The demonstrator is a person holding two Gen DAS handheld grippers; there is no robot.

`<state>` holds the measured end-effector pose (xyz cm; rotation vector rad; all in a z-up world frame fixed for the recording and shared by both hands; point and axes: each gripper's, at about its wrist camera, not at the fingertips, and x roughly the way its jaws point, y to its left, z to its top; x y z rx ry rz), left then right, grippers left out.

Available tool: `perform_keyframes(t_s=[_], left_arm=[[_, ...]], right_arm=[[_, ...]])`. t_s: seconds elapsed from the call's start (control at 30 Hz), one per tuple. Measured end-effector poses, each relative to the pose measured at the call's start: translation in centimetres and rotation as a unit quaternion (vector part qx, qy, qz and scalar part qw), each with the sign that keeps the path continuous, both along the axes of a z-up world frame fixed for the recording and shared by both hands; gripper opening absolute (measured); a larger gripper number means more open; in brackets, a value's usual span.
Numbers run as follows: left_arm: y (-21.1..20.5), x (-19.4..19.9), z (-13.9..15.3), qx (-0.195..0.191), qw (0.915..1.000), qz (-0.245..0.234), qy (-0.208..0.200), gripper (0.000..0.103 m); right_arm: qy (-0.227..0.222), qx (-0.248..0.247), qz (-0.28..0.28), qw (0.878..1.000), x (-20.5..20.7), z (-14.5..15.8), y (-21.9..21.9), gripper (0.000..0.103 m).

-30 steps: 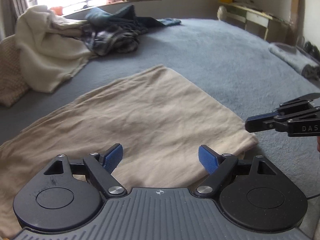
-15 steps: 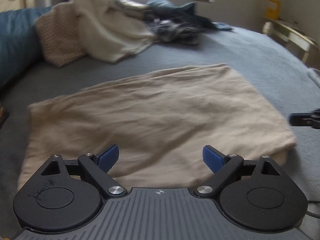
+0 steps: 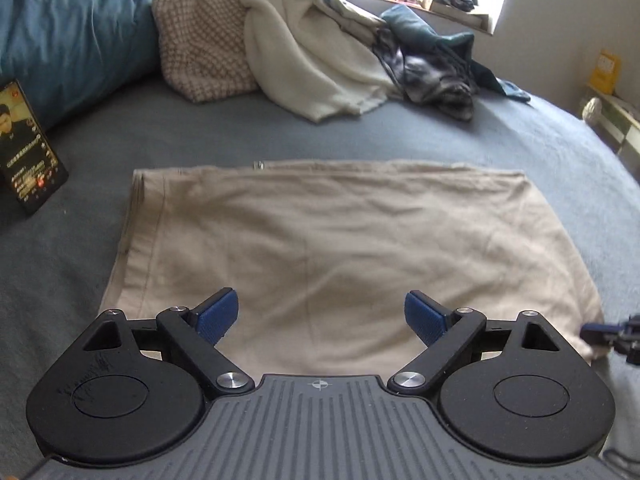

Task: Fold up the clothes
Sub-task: 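Grasp the corner of the folded trousers with the right gripper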

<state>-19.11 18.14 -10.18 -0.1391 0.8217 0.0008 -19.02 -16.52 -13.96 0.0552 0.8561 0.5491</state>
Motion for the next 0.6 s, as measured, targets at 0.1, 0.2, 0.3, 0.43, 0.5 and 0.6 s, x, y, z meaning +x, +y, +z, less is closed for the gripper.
perform_keyframes(t_s=[0.1,0.2,0.3,0.43,0.5,0.6], left_arm=[[-0.4,1.7,-0.2,0.013,0.9995,0.013,0.027,0.092],[-1.2,3.5,-1.1,0.038,0.9964,0.033,0.068,0.092],[-2.3,4.4,-2.0,0.066,0.9924,0.043,0.095,0.098],[-3.1,4.8,-2.3,0.094,0.9889,0.043,0.107,0.102],[-3.0,5.1,-2.4,0.091,0.9878,0.047,0.117,0.103],[-3.0,5.7,-2.4,0.089,0.9866,0.047,0.129,0.103]], right_arm=[[-0.004,-0.006,-0.006,1.0,-0.2,0.0,0.3,0.003],[-0.002,-0.015,-0.004,1.0,-0.1,0.2,0.6,0.003],[0.009,-0.024,-0.001,1.0,0.3,0.6,0.8,0.003],[0.017,-0.059,0.016,0.998,1.5,3.0,1.6,0.003],[0.019,-0.064,0.014,0.998,2.2,2.9,2.0,0.003],[0.022,-0.071,0.012,0.997,3.4,2.9,2.7,0.003]])
